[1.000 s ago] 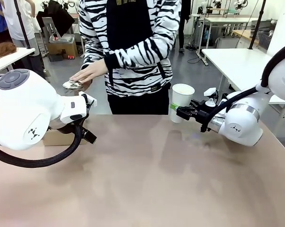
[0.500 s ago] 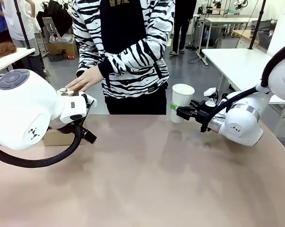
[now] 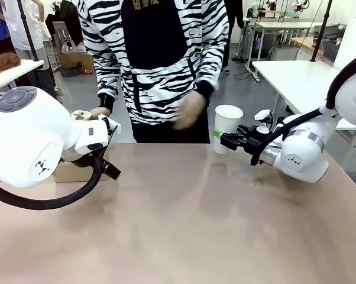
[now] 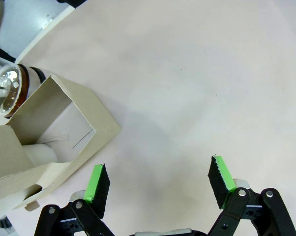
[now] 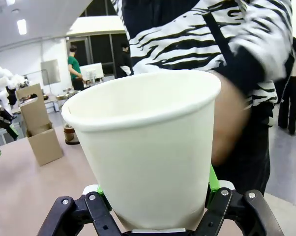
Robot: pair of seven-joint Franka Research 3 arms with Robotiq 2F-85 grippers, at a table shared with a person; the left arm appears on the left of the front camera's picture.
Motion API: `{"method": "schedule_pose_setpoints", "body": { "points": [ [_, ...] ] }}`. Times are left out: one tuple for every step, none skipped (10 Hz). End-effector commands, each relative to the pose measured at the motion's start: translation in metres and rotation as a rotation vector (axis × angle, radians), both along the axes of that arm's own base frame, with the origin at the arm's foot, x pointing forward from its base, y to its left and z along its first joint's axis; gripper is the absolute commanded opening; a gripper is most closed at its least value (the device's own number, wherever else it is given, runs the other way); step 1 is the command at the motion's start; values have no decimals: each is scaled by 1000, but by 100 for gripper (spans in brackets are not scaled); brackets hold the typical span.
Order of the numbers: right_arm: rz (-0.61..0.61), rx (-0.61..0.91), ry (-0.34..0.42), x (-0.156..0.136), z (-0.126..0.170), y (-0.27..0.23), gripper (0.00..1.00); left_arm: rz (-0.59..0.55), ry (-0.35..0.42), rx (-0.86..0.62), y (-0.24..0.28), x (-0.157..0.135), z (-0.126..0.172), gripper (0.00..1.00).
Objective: Pour a drink into a cup and package it in a carrier.
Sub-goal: When a person places the Paper Cup Lid on the 600 ml Paper Cup , lift the 600 ml Paper Cup.
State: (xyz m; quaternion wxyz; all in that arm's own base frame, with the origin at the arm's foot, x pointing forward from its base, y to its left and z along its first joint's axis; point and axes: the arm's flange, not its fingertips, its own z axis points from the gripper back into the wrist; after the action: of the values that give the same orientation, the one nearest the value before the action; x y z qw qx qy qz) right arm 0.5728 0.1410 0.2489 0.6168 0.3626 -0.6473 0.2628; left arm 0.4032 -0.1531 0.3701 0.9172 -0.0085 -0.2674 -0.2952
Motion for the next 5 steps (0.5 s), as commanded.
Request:
{"method": "schedule_pose_setpoints", "body": {
  "points": [
    [-3, 0, -1, -3, 3, 0, 80, 1, 0, -3, 1, 0, 0, 100],
    [-3, 0, -1, -3, 3, 0, 80, 1, 0, -3, 1, 0, 0, 100],
    [-3, 0, -1, -3, 3, 0, 80, 1, 0, -3, 1, 0, 0, 100],
    [-3, 0, -1, -3, 3, 0, 80, 1, 0, -3, 1, 0, 0, 100],
    [-3, 0, -1, -3, 3, 0, 80, 1, 0, -3, 1, 0, 0, 100]
  ]
}}
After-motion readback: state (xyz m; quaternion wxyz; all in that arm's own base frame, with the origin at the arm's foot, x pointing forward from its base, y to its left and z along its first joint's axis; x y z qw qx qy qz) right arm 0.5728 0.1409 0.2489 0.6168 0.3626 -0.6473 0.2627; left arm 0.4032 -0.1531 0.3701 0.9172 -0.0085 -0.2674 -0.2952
